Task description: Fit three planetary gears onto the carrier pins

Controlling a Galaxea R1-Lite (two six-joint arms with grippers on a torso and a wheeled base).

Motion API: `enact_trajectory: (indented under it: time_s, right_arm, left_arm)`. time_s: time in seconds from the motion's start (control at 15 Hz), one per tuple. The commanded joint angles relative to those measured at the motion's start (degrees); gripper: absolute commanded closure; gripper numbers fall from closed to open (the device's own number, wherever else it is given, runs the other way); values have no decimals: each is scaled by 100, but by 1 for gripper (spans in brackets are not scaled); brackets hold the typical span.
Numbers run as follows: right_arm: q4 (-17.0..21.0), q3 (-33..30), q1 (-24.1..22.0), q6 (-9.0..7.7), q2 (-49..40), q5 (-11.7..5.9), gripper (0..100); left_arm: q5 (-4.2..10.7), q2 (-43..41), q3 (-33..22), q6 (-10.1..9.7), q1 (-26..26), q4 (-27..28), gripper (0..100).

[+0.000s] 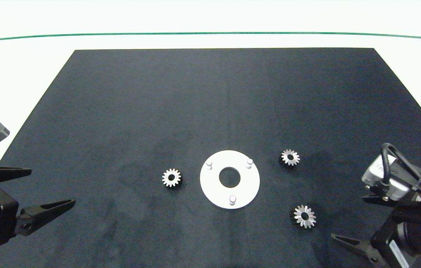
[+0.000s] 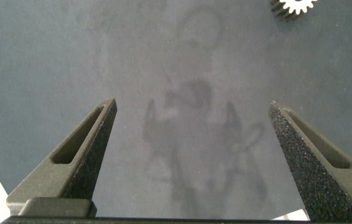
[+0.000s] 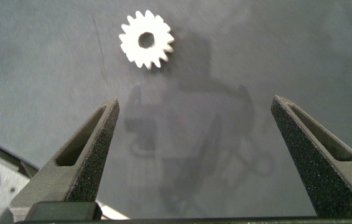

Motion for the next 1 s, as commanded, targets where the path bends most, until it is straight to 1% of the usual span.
enact_trajectory:
  time_s: [0.07,0.13,0.2,0.27,0.4,0.47,0.6,0.73,1.0]
  right_arm:
    - [-556,193,103,39,654,-5,0]
    - [-793,237,182,48,750,4,0]
    - [-942,281,262,57,829,13,0]
    - [-986,299,367,48,864,-5,0]
    - [-986,97,613,65,1058,-13,0]
    - [-995,70,710,118,1119,-22,0]
    - [-1004,18,763,136,1242,-242,0]
    - [-1004,18,754,136,1269,-277,0]
    - [-1083,-17,736,136,1497,-268,0]
  left_arm:
    - [-1,-64,-6,9,-1,15,0]
    - [-1,-82,-6,9,-10,15,0]
    - [-1,-91,-6,9,-10,15,0]
    - [-1,-99,-23,9,-1,15,0]
    - [-1,-143,-41,9,-1,15,0]
    - [-10,-179,-41,9,-1,6,0]
    - [-10,-205,-67,17,-1,15,0]
    - [-10,-196,-67,17,-1,15,0]
    - [-1,-187,-67,17,-1,15,0]
